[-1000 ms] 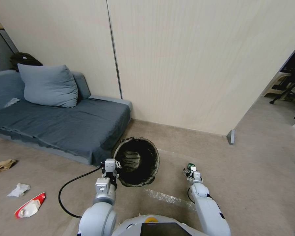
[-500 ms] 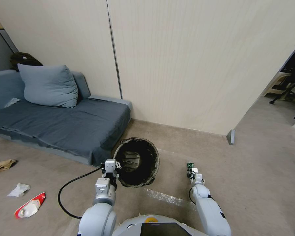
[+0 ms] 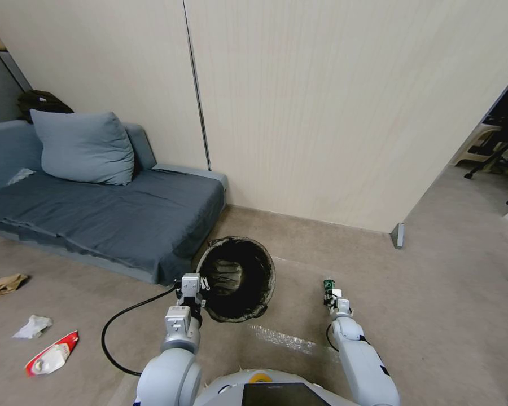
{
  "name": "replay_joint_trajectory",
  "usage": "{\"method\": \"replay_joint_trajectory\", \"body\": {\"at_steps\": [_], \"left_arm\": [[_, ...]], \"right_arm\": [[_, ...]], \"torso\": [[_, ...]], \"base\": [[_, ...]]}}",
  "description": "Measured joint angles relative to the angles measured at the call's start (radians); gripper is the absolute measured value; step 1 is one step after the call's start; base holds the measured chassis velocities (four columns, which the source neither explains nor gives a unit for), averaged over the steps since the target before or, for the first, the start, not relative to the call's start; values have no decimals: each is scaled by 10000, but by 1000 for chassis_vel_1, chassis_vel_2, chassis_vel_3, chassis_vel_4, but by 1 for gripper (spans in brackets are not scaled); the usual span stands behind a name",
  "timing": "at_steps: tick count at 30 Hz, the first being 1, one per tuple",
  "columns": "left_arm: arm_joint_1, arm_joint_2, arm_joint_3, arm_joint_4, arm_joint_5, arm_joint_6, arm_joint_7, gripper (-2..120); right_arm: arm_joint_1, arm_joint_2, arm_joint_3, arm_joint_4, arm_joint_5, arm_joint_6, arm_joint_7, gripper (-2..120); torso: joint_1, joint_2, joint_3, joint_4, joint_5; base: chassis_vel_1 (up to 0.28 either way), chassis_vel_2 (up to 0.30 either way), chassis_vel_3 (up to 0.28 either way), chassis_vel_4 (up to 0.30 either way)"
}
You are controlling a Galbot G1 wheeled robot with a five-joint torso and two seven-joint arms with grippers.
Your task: Pick up the trash bin, then pick up the garbage from the floor and place it into the trash bin.
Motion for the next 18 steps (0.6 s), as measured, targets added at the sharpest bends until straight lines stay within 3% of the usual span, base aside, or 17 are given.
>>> {"method": "replay_joint_trajectory", "body": {"at_steps": [2, 4, 7, 8, 11, 12, 18], "left_arm": [[-1, 0, 2, 6, -2, 0, 0, 1], [2, 73, 51, 61, -172, 17, -1, 1], [11, 129, 69, 99, -351, 76, -1, 1], [14, 145, 77, 167, -399, 84, -3, 1], [17, 149, 94, 204, -405, 87, -6, 1], [13, 148, 173, 244, -426, 104, -6, 1], [-31, 139, 292, 322, -446, 139, 12, 1]], "right_arm": [[-28, 0, -11, 103, 6, 0, 0, 25], [-446, -19, -182, 1559, 135, 117, -61, 25], [-801, -64, -322, 2628, 217, 431, -337, 25], [-1129, -127, -468, 3669, 267, 736, -604, 25], [-1352, -180, -590, 4386, 305, 946, -774, 25], [-1928, -367, -888, 5925, 382, 1535, -1430, 25], [-2791, -803, -1440, 7892, 594, 2851, -3042, 25]], "torso": [[0, 0, 0, 0, -1], [0, 0, -1, 3, -2], [0, 0, -1, 0, 1], [0, 0, 0, 0, -2], [0, 0, -1, 2, -3], [0, 0, -1, 4, -3], [0, 0, -1, 0, 0]], "base": [[0, 0, 0, 0], [0, 0, 0, 0], [0, 0, 0, 0], [0, 0, 0, 0], [0, 0, 0, 0], [0, 0, 0, 0], [0, 0, 0, 0]]}}
